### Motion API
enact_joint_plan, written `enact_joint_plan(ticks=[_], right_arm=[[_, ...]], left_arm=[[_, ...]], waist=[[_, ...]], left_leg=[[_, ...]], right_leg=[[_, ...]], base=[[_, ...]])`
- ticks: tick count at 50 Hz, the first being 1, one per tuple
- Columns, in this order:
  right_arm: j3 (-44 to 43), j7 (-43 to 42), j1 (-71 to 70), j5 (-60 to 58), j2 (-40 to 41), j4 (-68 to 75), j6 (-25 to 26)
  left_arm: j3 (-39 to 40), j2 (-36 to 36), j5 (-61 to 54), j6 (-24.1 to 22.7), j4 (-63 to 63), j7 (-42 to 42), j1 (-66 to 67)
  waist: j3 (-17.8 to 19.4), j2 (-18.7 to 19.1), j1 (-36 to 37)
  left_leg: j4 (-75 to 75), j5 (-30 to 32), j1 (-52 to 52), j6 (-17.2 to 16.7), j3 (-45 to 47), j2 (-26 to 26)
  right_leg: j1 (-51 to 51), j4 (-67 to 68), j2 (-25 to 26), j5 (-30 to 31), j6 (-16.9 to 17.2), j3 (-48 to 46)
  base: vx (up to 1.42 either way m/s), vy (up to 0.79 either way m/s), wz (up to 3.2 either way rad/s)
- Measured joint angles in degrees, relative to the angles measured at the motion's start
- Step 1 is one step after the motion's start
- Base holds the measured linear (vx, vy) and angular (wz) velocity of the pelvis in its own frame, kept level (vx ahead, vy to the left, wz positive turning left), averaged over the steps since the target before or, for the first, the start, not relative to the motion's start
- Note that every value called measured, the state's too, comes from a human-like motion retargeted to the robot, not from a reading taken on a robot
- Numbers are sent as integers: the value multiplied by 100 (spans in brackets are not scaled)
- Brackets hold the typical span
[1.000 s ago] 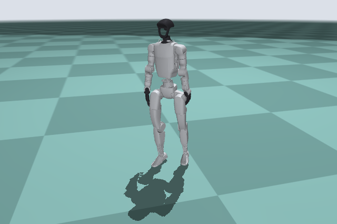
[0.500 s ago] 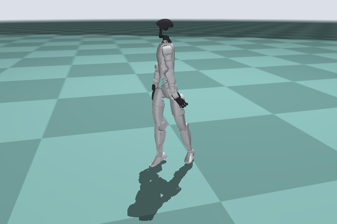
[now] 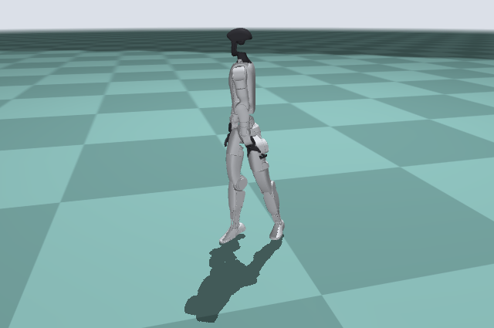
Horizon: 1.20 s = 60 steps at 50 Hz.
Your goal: In place motions
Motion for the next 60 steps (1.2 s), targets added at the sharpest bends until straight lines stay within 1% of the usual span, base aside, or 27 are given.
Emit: enact_joint_plan(ticks=[5, 13, 20, 27, 30, 33, 37, 41, 47, 51, 55, 58, 60], right_arm=[[-282, -35, 231, 207, -121, 0, -71], [-801, 21, 671, 343, -274, -72, -105], [-1010, -228, 909, 291, -396, 48, 103], [-1057, -476, 1082, -131, -450, 153, 216], [-1074, -498, 1180, -344, -443, 125, 211], [-994, -507, 1211, -502, -421, 83, 209], [-852, -500, 1168, -606, -386, -12, 189], [-753, -481, 1128, -672, -330, -160, 146], [-636, -441, 1094, -581, -241, -288, 102], [-604, -363, 1041, -118, -168, -259, 56], [-625, -317, 798, 451, -78, -151, 171], [-602, -260, 514, 772, -15, -230, 149], [-544, -218, 295, 898, 18, -343, 98]], left_arm=[[4, -52, -128, 1, -39, 9, -46], [-71, 52, -157, 19, 20, 40, 8], [97, 269, -279, 111, 282, 112, -35], [377, 540, -418, 208, 533, 221, -81], [532, 613, -455, 235, 611, 259, -88], [802, 652, -648, 280, 624, 174, -124], [1088, 701, -1075, 282, 586, 147, -212], [1121, 706, -1267, 258, 533, 163, -282], [843, 651, -1076, 250, 479, 70, -369], [571, 594, -977, 272, 513, -71, -546], [246, 520, -860, 236, 381, -106, -676], [86, 486, -507, 101, 115, -111, -650], [11, 511, -278, 23, 26, 95, -582]], waist=[[-105, -180, 551], [-207, -464, 1380], [-90, -694, 1987], [-53, -924, 2534], [-49, -1019, 2558], [-39, -1085, 2621], [31, -1142, 2727], [36, -1171, 2847], [13, -1174, 2901], [21, -1167, 2944], [-30, -1146, 2996], [-38, -1087, 3024], [-49, -1036, 3032]], left_leg=[[-22, 58, -101, 78, -494, -27], [-53, 258, -364, 278, -1704, -116], [-48, 448, -494, 414, -2605, -232], [-106, 645, -665, 474, -3386, -395], [-86, 749, -786, 484, -3878, -479], [-28, 818, -918, 474, -4198, -507], [8, 871, -996, 463, -4431, -529], [14, 891, -1044, 447, -4563, -543], [32, 887, -1113, 439, -4656, -555], [44, 884, -1131, 446, -4699, -567], [50, 870, -1159, 459, -4741, -587], [47, 849, -1151, 471, -4759, -580], [40, 825, -1138, 481, -4744, -568]], right_leg=[[164, 1, -165, -197, -180, -173], [492, 83, -520, -672, -451, -704], [954, 148, -981, -1131, -520, -1781], [1359, 128, -1365, -1433, -526, -2836], [1532, 59, -1489, -1474, -552, -3447], [1663, 20, -1565, -1517, -535, -3857], [1833, -35, -1595, -1562, -519, -4211], [1910, -65, -1610, -1584, -501, -4367], [1946, -83, -1634, -1597, -470, -4491], [1977, -94, -1648, -1598, -450, -4536], [1970, -94, -1663, -1593, -438, -4544], [1961, -96, -1643, -1577, -443, -4517], [1938, -89, -1625, -1566, -454, -4479]], base=[[13, 17, 85], [9, 27, 131], [-4, 35, 145], [-11, 22, 142], [-6, 11, 172], [-8, 7, 125], [-10, 5, 75], [-6, 4, 35], [-5, 2, 17], [-5, 1, 7], [0, 0, 0], [0, 0, 0], [0, 2, -11]])
